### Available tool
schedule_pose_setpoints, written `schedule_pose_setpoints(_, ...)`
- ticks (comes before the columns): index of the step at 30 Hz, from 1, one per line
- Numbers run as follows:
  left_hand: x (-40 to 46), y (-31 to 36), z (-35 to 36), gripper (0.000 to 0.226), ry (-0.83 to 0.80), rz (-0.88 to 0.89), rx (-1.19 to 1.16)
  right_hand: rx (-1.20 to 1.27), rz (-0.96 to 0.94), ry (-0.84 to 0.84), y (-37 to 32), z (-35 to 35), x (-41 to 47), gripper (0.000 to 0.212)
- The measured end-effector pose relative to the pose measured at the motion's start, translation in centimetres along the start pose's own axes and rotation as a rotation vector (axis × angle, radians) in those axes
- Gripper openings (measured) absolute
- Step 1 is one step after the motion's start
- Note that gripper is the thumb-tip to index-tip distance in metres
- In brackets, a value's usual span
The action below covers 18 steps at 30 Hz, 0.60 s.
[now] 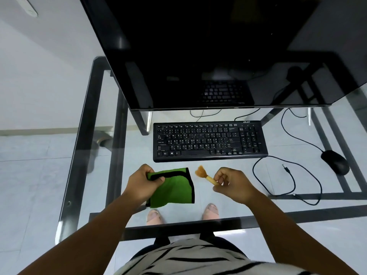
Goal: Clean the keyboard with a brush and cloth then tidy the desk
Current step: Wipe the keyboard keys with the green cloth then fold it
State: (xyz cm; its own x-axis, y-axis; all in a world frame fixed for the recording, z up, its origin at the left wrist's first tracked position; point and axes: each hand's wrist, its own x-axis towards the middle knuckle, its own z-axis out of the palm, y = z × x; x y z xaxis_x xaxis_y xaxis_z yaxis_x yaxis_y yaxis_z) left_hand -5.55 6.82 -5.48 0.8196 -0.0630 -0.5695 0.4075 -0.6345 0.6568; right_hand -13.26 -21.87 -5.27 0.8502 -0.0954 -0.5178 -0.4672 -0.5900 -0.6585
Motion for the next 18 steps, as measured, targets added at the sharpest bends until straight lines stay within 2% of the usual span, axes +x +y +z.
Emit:
schedule_pose_setpoints(6,0.2,-0.2,0.4,0.039,-0.202,-0.072,-0.125,0.127,0.071,0.042,-0.6,0.8,0.3,0.019)
schedule_pose_setpoints(12,-0.1,0.3,-0.1,0.021,-0.100,0.044,-0.101,0.261,0.137,0.112,-0.8,1.9,0.2,0.028)
schedule_pose_setpoints(18,0.0,0.1,0.7,0.017,-0.049,0.006,-0.123,0.263,0.136,0.100,-1.3,3.6,-0.4,0.028)
